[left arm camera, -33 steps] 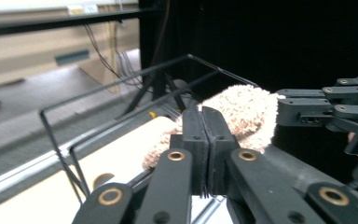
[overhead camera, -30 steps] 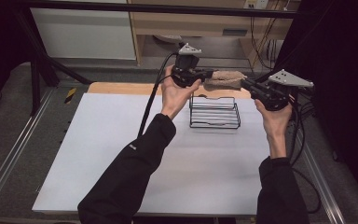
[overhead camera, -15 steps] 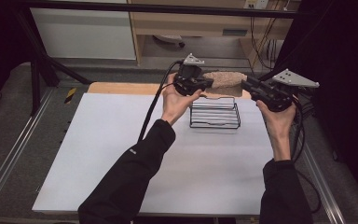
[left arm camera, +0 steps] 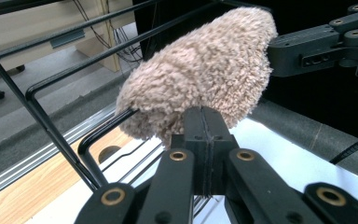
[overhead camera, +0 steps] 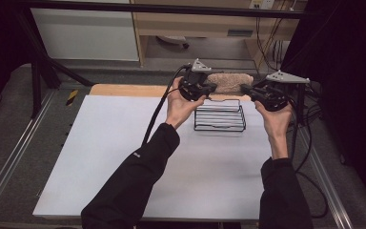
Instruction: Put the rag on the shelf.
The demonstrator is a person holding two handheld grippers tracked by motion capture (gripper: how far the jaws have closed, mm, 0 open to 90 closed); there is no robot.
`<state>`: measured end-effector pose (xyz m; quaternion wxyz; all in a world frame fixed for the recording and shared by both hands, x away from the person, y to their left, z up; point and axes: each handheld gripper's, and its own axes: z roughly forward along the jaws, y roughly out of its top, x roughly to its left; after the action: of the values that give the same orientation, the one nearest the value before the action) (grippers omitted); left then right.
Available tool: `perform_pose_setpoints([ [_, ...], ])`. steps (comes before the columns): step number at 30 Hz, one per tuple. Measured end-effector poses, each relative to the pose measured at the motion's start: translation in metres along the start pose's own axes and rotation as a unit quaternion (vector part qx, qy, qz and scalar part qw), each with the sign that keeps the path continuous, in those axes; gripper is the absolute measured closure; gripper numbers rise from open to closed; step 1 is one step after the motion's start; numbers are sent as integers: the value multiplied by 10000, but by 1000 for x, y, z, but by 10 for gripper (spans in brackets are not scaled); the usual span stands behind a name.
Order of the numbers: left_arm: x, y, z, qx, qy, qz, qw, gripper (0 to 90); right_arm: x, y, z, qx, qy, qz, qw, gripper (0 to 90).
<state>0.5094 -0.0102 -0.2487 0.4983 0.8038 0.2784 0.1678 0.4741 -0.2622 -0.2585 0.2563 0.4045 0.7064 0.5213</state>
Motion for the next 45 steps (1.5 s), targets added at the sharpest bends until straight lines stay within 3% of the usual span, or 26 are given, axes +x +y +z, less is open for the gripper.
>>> perform_pose_setpoints([
  [11,3,-3,7,-6,93,-11,10000,894,-5,-3,13,67,-194,22,9998,897],
  [19,1,-3,2,-36,39,23,10000,877,-1,-4,4,-90,-80,-30,9999,840],
  [27,-2,-1,-12,-92,30,34,9999,773,6,3,-13,-258,2,-73,9996,785],
  [34,3,-5,-30,-82,79,-49,9999,646,10,8,-22,-245,50,-58,9997,712],
  [40,9,-16,-44,-18,102,-89,9999,553,15,8,-25,-231,73,-46,9997,627],
  [45,15,-33,-58,37,113,-168,9998,467,20,6,-27,-159,101,-32,9998,503],
])
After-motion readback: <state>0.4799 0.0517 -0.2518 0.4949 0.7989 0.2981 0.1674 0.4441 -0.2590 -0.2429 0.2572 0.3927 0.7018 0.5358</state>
